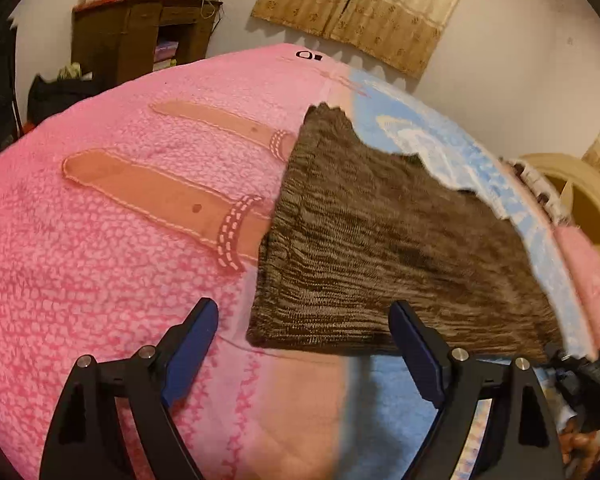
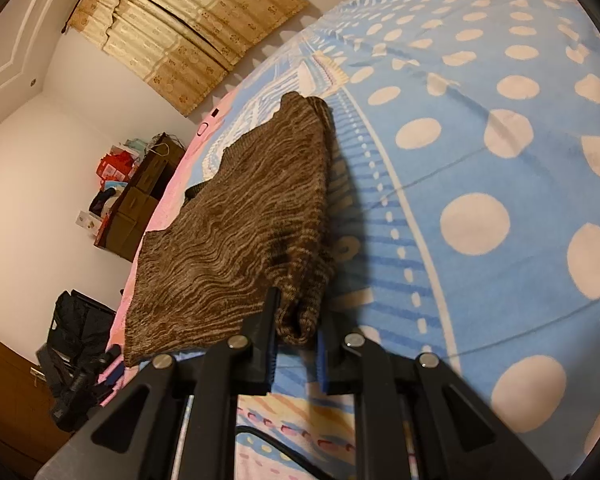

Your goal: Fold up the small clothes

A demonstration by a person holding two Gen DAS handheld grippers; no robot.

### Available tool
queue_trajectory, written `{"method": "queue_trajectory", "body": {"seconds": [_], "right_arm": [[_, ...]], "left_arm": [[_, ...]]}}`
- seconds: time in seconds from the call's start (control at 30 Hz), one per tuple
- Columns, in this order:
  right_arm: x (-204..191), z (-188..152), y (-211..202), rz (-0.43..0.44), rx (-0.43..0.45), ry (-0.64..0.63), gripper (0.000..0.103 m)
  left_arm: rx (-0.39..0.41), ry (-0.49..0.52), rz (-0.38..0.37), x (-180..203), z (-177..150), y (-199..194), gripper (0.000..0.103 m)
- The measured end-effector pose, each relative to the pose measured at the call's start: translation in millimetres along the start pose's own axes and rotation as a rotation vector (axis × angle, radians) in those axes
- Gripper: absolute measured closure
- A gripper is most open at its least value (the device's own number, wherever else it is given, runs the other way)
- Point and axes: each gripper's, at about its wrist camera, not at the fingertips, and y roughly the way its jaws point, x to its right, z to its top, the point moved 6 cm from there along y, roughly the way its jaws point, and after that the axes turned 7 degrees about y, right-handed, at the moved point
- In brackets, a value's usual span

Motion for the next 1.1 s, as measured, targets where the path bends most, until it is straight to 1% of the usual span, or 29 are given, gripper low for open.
{"method": "queue_trajectory", "body": {"seconds": [0.03, 0.07, 0.1, 0.13, 0.17, 0.2, 0.3, 0.37, 0.47, 0.53, 0.6, 0.7, 0.77, 0.83, 0.9, 0.97, 1.03, 1.1], "right_arm": [[0, 0, 0, 0.003, -0.001, 0.005, 0.085], [1, 0, 0, 0.004, -0.001, 0.005, 0.085], [1, 0, 0, 0.005, 0.0, 0.005, 0.085], [1, 0, 0, 0.005, 0.0, 0.005, 0.085], [1, 0, 0, 0.004, 0.0, 0.006, 0.085], [1, 0, 0, 0.005, -0.001, 0.008, 0.085], [1, 0, -1, 0.008, -0.003, 0.017, 0.085], [1, 0, -1, 0.005, -0.003, 0.015, 0.085], [-1, 0, -3, -0.018, -0.003, -0.007, 0.084], [-7, -2, -6, -0.041, 0.0, -0.047, 0.085], [-13, -3, -7, -0.052, 0.004, -0.074, 0.086], [-17, -3, -13, -0.046, 0.01, -0.07, 0.086], [-19, -3, -18, -0.045, 0.009, -0.08, 0.086], [-19, -5, -22, -0.06, 0.001, -0.097, 0.087], [-15, -9, -23, -0.081, -0.012, -0.098, 0.087], [-9, -12, -20, -0.109, -0.017, -0.118, 0.085], [-5, -9, -23, -0.137, 0.02, -0.105, 0.084], [-4, 1, -37, -0.139, 0.103, -0.058, 0.074]], "left_arm": [[0.001, 0.007, 0.013, 1, -1, 1, 0.023], [0.005, 0.004, 0.02, 2, -1, -1, 0.032], [0.006, -0.006, -0.003, 2, -1, -3, 0.062], [-0.012, -0.042, -0.085, 3, -2, -1, 0.094], [-0.045, -0.079, -0.138, 2, -5, 3, 0.094], [-0.043, -0.1, -0.154, -1, -6, 4, 0.094], [-0.042, -0.089, -0.169, -1, -6, -1, 0.094], [-0.031, -0.123, -0.176, -5, -2, -4, 0.094], [0.001, -0.163, -0.164, -17, 2, -15, 0.094], [0.004, -0.171, -0.177, -20, 5, -23, 0.094], [0.009, -0.168, -0.176, -21, 7, -34, 0.094], [0.006, -0.145, -0.17, -17, 6, -47, 0.094], [-0.008, -0.125, -0.152, -14, 2, -50, 0.094], [-0.02, -0.122, -0.128, -16, -6, -50, 0.095], [-0.038, -0.117, -0.115, -22, -14, -41, 0.094], [-0.042, -0.153, -0.133, -29, -16, -30, 0.094], [-0.037, -0.194, -0.142, -36, -16, -27, 0.092], [-0.012, -0.167, -0.098, -37, -11, -33, 0.091]]}}
